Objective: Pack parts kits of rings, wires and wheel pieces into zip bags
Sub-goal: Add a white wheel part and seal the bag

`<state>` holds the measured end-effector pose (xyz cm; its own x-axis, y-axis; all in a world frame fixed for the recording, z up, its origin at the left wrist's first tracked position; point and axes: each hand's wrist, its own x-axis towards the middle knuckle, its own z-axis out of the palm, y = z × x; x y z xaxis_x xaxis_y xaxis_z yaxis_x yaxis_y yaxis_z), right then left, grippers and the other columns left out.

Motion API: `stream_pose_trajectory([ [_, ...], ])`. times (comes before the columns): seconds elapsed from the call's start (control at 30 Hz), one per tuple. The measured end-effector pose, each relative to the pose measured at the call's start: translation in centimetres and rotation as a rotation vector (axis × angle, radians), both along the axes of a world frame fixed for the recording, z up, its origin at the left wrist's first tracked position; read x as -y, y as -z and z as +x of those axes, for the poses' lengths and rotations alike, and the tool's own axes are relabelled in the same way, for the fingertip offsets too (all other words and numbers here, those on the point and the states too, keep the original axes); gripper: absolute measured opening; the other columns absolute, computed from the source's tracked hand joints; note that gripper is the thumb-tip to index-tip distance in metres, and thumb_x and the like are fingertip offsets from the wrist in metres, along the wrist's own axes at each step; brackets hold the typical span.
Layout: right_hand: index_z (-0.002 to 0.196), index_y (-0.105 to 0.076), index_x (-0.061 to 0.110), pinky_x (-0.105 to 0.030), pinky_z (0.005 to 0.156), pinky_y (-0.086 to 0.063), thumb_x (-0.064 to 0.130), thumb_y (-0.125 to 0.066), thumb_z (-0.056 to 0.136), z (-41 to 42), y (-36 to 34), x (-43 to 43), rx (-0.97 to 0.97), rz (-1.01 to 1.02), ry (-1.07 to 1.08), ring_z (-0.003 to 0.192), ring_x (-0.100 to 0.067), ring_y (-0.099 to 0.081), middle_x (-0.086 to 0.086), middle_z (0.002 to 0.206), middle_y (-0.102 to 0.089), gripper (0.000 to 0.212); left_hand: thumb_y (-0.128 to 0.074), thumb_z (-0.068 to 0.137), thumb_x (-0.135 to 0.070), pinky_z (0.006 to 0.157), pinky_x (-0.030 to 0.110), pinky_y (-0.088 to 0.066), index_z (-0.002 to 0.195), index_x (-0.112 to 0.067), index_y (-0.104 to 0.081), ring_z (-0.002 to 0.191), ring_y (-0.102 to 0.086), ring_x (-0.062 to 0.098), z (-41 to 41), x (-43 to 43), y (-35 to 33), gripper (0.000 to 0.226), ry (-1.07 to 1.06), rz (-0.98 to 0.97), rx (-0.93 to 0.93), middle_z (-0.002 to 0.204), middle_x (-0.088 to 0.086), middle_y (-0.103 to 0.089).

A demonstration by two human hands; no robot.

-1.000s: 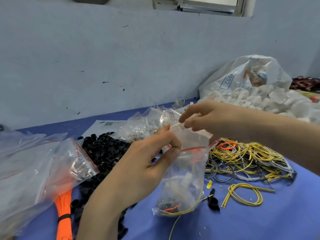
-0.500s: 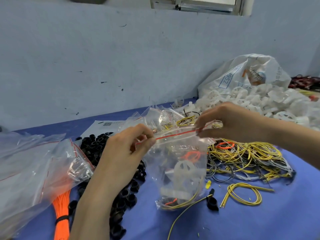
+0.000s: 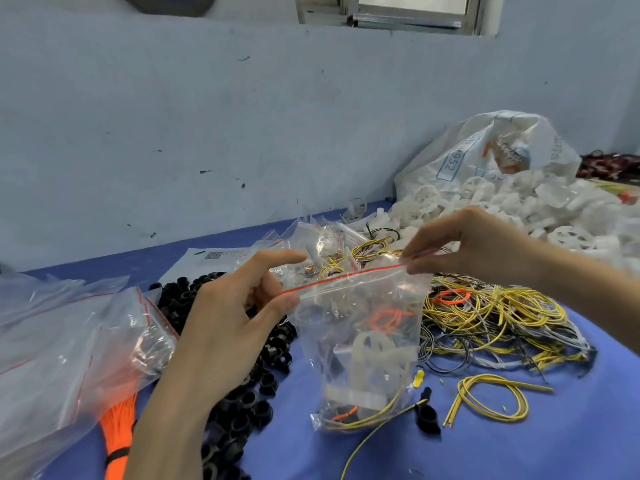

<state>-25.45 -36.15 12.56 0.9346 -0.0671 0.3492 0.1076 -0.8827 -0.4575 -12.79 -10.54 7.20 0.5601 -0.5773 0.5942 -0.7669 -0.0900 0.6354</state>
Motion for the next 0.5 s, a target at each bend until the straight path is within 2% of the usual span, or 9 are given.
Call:
stream_pose_trajectory([
  [0.07,0.089,-0.074,0.032,-0.015,0.074,-0.050,0.048,-0.067,0.069,0.3,-0.2,-1.1,0.008,-0.079,-0.016,0.080,0.001,-0.066,0.017,0.082,-0.071,0.026,-0.072,0.082,-0.018,0.067,0.009,-0.043,0.111,-0.054,-0.057,0.070,-0.059,0.013,-0.2,0.0,-0.1,0.048,0.005,0.003,0.028,0.075,-0.010,-0.061],
  [0.13,0.092,-0.075,0.026,-0.022,0.074,-0.050,0.049,-0.067,0.072,0.9,-0.3,-2.8,0.033,-0.167,-0.087,0.079,-0.002,-0.065,0.014,0.085,-0.071,0.032,-0.072,0.082,-0.017,0.068,0.007,-0.043,0.114,-0.054,-0.056,0.072,-0.060,0.011,-0.5,0.2,-0.2,0.051,0.007,-0.006,0.073,0.077,-0.012,-0.061],
  [0.33,0.086,-0.075,0.018,-0.017,0.070,-0.047,0.023,-0.077,0.078,2.9,0.2,-6.6,0.047,-0.177,-0.218,0.070,-0.003,-0.059,0.011,0.076,-0.068,0.009,-0.071,0.083,-0.018,0.070,0.008,-0.044,0.108,-0.046,-0.058,0.075,-0.061,0.010,-1.8,1.6,-0.1,0.040,0.012,-0.055,0.119,0.086,-0.015,-0.063],
  [0.4,0.085,-0.075,0.017,-0.019,0.071,-0.048,0.019,-0.076,0.079,3.0,0.3,-6.8,0.052,-0.182,-0.210,0.071,-0.003,-0.059,0.009,0.076,-0.069,0.007,-0.072,0.084,-0.017,0.063,0.010,-0.043,0.098,-0.040,-0.063,0.069,-0.057,0.011,-1.7,1.8,0.0,0.029,0.023,-0.040,0.086,0.082,-0.014,-0.063],
  [0.5,0.085,-0.075,0.017,-0.017,0.071,-0.048,0.020,-0.074,0.080,2.9,0.4,-6.7,0.058,-0.171,-0.188,0.069,0.000,-0.059,0.011,0.076,-0.068,0.006,-0.072,0.084,-0.021,0.057,0.008,-0.037,0.079,-0.027,-0.066,0.060,-0.050,0.003,-1.4,1.9,0.2,0.010,0.025,0.012,0.094,0.075,-0.015,-0.060],
])
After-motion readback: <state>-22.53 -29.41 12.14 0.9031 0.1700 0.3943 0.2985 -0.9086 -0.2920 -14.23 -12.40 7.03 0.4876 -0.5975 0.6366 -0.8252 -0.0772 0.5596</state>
